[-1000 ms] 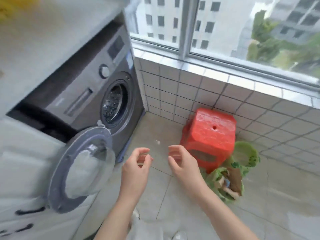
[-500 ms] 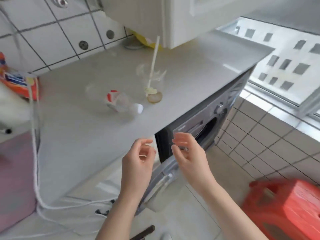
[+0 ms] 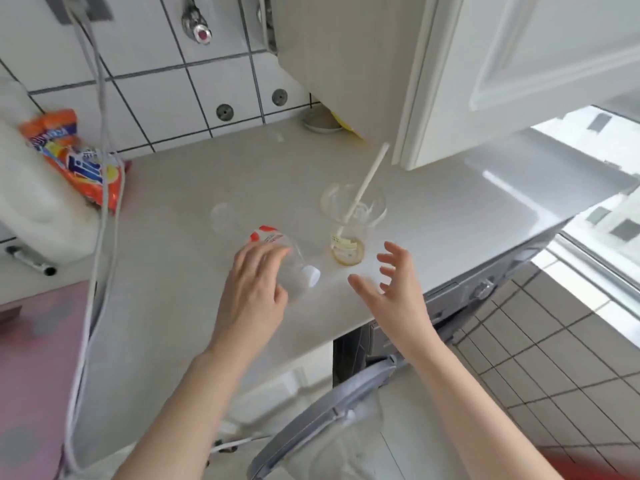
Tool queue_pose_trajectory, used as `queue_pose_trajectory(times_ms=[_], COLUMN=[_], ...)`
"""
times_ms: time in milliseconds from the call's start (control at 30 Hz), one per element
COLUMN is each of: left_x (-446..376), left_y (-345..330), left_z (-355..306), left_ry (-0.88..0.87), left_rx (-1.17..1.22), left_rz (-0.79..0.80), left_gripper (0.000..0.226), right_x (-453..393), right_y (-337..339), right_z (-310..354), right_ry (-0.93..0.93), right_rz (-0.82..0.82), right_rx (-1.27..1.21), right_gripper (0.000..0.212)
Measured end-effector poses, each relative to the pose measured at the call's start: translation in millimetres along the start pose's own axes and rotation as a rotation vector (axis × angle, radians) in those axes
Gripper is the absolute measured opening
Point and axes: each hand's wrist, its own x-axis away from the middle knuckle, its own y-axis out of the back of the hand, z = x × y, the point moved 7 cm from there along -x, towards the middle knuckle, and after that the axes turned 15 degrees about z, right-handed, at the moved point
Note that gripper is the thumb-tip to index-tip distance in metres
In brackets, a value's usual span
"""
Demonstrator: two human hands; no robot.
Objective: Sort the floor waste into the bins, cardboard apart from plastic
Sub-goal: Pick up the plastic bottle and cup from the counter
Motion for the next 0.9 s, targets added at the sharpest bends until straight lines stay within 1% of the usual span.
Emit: queue_pose_trajectory(times_ms=[33, 100, 200, 300, 400, 600, 800, 900], left_x=[-12.0, -31.4, -48.4, -57.0, -59.7, -58.0, -44.3, -33.8], left_y=[1.7, 5.3, 3.0, -9.5, -21.6, -22.6, -12.7, -3.4], left_z=[5.7, 19.5, 36.4, 45.1, 49.5, 48.1, 41.0, 35.4], left_ry=[-0.036, -0.043, -0.008, -0.031, -0.052, -0.111, -0.172, -0.214], left_rx=[-0.068, -0.181, -0.21, -0.261, -0.279, -0.283, -0.226, -0.198], left_rz=[0.035, 0.115, 0.248, 0.371, 0.434, 0.374, 0.251, 0.212], left_gripper=[0.059, 0.07, 0.08, 0.087, 0.089, 0.082, 0.079, 0.076], right_x=[-9.7, -28.1, -50.9, -67.7, -77.2, -80.2, -63.6, -47.7], right_y=[1.6, 4.0, 2.0, -2.1, -3.9, -3.5, 0.0, 1.7], right_z=[0.7, 2.1, 4.8, 9.0, 15.1, 16.6, 24.3, 28.3], right_ry=[0.003, 0.013, 0.024, 0.051, 0.102, 0.156, 0.213, 0.215], right_rz=[0.011, 0.033, 0.078, 0.077, 0.053, 0.005, -0.006, -0.028], right_rx=[-0.003, -0.001, -0.011, -0.044, -0.003, -0.018, -0.035, -0.004], right_gripper=[0.08, 0.088, 0.093, 0.091, 0.085, 0.074, 0.076, 0.081])
